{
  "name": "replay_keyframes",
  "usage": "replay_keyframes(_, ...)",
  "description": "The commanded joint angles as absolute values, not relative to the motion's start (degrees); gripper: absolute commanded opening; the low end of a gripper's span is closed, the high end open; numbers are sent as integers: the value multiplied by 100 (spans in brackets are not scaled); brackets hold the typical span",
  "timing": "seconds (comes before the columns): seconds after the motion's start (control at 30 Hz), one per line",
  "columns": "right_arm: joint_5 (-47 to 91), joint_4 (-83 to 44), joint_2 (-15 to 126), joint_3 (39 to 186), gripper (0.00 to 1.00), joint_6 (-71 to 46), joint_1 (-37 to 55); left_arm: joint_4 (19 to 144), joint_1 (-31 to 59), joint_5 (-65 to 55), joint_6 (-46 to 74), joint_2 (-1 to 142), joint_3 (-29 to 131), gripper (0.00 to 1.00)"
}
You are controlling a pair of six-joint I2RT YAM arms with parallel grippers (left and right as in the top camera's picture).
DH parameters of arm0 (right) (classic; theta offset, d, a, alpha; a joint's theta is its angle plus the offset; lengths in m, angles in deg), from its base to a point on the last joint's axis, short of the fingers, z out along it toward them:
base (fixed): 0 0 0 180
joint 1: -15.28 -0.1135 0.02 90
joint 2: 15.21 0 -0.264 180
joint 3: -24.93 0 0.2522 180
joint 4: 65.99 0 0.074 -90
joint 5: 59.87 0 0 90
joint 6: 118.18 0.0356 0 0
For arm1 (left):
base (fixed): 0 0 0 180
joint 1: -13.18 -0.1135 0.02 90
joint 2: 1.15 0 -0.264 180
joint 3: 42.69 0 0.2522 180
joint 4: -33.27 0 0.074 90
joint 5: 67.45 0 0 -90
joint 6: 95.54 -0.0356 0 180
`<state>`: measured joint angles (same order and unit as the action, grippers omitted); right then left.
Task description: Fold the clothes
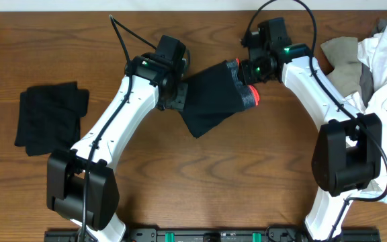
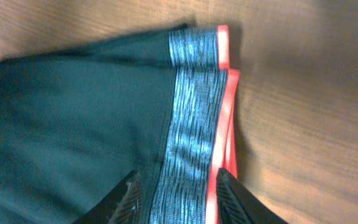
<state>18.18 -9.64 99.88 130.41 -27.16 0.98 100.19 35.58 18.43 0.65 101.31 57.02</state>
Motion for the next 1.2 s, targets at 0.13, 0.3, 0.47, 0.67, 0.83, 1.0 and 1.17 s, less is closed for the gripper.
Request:
replay_keyframes(0.13,1834,59,9829,13050,40,-2657,226,10032,3549,1845,100,10185,5667,54)
replay_keyframes(0.3,2183,196,9835,13048,46,-2696,224,10032,3549,1843,100,10185,5667,55)
replay_keyframes(0.47,2196,109,9837,13024,48,-2698,224,10035,3549,1843,100,10185,5667,54)
replay_keyframes(0.67,2214,-330,9840,12641,47,-2696,224,10035,3549,1845,100,10185,5667,54)
replay_keyframes(0.83,2085,-702,9840,12263,42,-2696,220,10032,3549,1845,100,10185,5667,54)
replay_keyframes(1.0,2000,-1047,9840,12187,19,-2696,209,10032,3549,1843,100,10185,5667,54)
replay_keyframes(1.17,1584,-1500,9840,12187,9,-2696,209,10035,3549,1845,100,10185,5667,54)
